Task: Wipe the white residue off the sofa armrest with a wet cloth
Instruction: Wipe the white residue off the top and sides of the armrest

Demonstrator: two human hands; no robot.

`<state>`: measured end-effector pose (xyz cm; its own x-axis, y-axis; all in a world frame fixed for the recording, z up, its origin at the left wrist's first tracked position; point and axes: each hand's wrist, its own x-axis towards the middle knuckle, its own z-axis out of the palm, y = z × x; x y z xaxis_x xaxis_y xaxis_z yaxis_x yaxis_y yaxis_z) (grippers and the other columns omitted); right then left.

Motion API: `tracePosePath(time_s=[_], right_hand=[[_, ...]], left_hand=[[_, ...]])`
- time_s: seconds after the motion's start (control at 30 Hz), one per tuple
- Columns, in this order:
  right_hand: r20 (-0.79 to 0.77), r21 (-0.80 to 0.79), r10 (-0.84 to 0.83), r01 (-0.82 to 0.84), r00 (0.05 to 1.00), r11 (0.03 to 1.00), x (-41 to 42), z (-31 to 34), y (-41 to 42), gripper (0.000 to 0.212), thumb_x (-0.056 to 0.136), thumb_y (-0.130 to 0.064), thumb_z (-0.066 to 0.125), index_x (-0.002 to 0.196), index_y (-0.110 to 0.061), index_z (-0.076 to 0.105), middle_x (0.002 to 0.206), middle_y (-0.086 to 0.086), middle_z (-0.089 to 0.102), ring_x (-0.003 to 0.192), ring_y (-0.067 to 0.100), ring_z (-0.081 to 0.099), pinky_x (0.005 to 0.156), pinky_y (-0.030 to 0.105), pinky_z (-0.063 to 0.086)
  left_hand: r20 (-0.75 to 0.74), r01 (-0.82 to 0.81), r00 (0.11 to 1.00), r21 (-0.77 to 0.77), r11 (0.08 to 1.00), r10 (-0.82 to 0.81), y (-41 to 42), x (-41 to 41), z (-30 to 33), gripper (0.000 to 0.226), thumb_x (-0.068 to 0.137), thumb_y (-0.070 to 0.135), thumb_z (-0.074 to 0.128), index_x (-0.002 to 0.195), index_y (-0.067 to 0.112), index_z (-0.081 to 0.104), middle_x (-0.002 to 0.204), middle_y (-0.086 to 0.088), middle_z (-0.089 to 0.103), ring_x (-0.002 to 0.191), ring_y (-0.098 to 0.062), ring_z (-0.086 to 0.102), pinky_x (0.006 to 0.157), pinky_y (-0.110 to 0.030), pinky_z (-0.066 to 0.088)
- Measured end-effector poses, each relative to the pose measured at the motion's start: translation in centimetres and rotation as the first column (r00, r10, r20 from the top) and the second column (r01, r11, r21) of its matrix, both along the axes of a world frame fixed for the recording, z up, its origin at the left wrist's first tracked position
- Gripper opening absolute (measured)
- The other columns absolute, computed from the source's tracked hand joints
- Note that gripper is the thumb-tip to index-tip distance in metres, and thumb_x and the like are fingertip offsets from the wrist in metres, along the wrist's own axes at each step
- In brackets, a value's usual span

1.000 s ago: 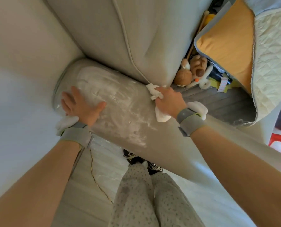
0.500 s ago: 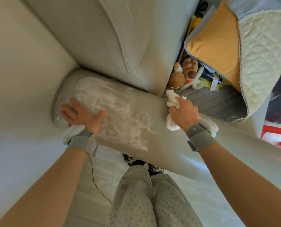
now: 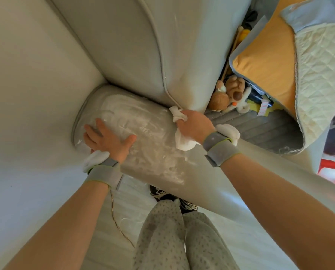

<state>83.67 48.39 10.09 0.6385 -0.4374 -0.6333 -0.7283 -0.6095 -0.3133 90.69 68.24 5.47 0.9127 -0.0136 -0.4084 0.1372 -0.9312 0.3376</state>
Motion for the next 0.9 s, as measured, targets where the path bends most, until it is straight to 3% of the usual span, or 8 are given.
tracePosePath(time_s=[0.13,0.3,0.47,0.73,0.9], right_hand=[[-0.056,-0.136,0.049,-0.056,0.997,0.989,3.8,-0.3,1.8,0.03,0.095,-0.029,0.04,0.111,-0.011,0.058,0.114,0.013,0.063,0.103,0.036,0.058,0.079,0.034,0.041],[0.026,-0.19,0.022,-0.017,0.999,0.982,6.2,-2.8,3.2,0.029,0.096,-0.03,0.035,0.104,-0.013,0.057,0.112,0.013,0.063,0.101,0.038,0.057,0.079,0.037,0.033],[0.015,-0.249,0.109,-0.102,0.994,0.963,8.1,-3.9,4.2,0.026,0.096,-0.028,0.036,0.102,-0.015,0.057,0.109,0.011,0.066,0.102,0.036,0.059,0.087,0.039,0.032],[0.081,-0.085,0.116,-0.109,0.99,0.99,6.6,-2.1,2.6,0.033,0.099,-0.028,0.03,0.122,-0.013,0.049,0.122,0.014,0.06,0.112,0.036,0.054,0.092,0.038,0.039],[-0.014,-0.108,0.102,-0.103,0.995,0.989,7.7,-1.6,4.0,0.029,0.097,-0.021,0.033,0.12,-0.008,0.045,0.124,0.015,0.058,0.116,0.037,0.052,0.099,0.042,0.033]], left_hand=[[0.001,-0.014,1.0,-0.016,1.0,0.014,0.1,0.2,0.2,0.111,0.066,0.052,0.075,0.149,0.013,0.011,0.156,-0.019,0.001,0.142,-0.039,0.004,0.112,-0.052,0.015],[0.02,-0.009,1.0,-0.004,1.0,0.009,0.2,-0.2,-0.1,0.112,0.065,0.06,0.07,0.149,0.014,0.012,0.156,-0.018,0.003,0.141,-0.037,0.007,0.108,-0.054,0.023],[0.045,-0.004,0.999,0.008,1.0,0.004,0.0,-0.6,-0.4,0.112,0.064,0.064,0.068,0.149,0.015,0.013,0.156,-0.017,0.005,0.142,-0.036,0.009,0.107,-0.054,0.024],[0.014,0.031,0.999,0.033,0.999,-0.031,0.3,-0.6,-0.1,0.109,0.069,0.06,0.067,0.149,0.018,0.005,0.156,-0.015,-0.001,0.143,-0.034,0.005,0.109,-0.052,0.024],[0.013,0.01,1.0,0.034,0.999,-0.01,0.2,-0.4,0.1,0.111,0.068,0.062,0.067,0.149,0.019,0.005,0.156,-0.015,0.0,0.143,-0.034,0.005,0.108,-0.052,0.025]])
